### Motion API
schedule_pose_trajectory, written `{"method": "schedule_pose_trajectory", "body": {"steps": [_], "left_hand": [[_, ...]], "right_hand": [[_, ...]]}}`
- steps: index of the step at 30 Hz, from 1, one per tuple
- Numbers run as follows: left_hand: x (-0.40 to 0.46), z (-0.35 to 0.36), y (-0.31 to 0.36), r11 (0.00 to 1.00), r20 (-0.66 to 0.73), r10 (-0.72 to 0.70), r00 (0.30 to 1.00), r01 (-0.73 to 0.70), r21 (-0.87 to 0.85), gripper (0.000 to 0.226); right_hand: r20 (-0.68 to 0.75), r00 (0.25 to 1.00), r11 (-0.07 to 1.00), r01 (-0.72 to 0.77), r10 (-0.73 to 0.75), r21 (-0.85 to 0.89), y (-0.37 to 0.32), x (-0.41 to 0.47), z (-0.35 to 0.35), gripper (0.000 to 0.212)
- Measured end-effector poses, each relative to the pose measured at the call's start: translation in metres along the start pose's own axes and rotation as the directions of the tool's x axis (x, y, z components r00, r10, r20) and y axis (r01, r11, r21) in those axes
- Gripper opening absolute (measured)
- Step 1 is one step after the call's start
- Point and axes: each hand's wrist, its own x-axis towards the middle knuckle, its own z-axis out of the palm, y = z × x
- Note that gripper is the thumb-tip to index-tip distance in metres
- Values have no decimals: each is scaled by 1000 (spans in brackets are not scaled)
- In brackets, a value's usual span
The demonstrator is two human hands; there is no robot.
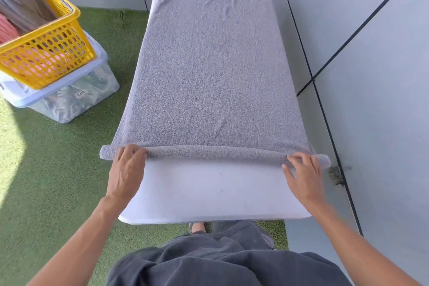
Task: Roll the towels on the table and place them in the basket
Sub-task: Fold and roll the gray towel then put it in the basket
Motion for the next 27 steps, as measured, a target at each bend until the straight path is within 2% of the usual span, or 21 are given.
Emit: {"method": "schedule_pose_trajectory", "body": {"steps": [2,4,9,12,14,15,17,19,20,22,24,27], "left_hand": [[-5,1,0,1000,64,31,997,-31,3,30],[0,2,-2,1000,144,13,989,-15,14,39],[32,-6,-12,1000,279,-24,960,23,8,25],[38,-6,-30,992,446,-88,891,121,-47,30],[45,-6,-34,967,550,-166,818,246,-73,34],[49,-7,-32,953,571,-189,799,289,-88,35],[55,-9,-24,928,540,-213,814,342,-149,35],[54,-14,-14,909,403,-221,888,337,-246,33],[49,-16,-9,935,288,-192,938,264,-238,28],[34,-12,-2,996,92,-72,993,77,-48,17],[17,-5,5,999,29,9,1000,-11,53,12],[1,6,10,997,34,42,999,-44,64,25]], "right_hand": [[77,997,1000,25,-25,0,6,-3,6,46],[122,993,1000,0,-2,12,8,4,5,45],[274,962,1000,7,-10,10,15,33,-7,30],[426,904,997,19,-48,72,16,40,-27,25],[520,854,993,-68,6,99,19,44,-33,27],[516,856,985,-110,28,130,20,46,-33,28],[399,914,964,-168,73,207,20,45,-28,27],[189,980,987,-84,57,138,16,36,-19,20],[87,996,997,-40,34,62,13,30,-14,16],[-57,998,999,26,-28,-32,3,19,-10,7],[-54,997,996,54,-58,-71,2,9,-2,14],[98,993,991,70,-59,-112,6,4,6,46]]}}
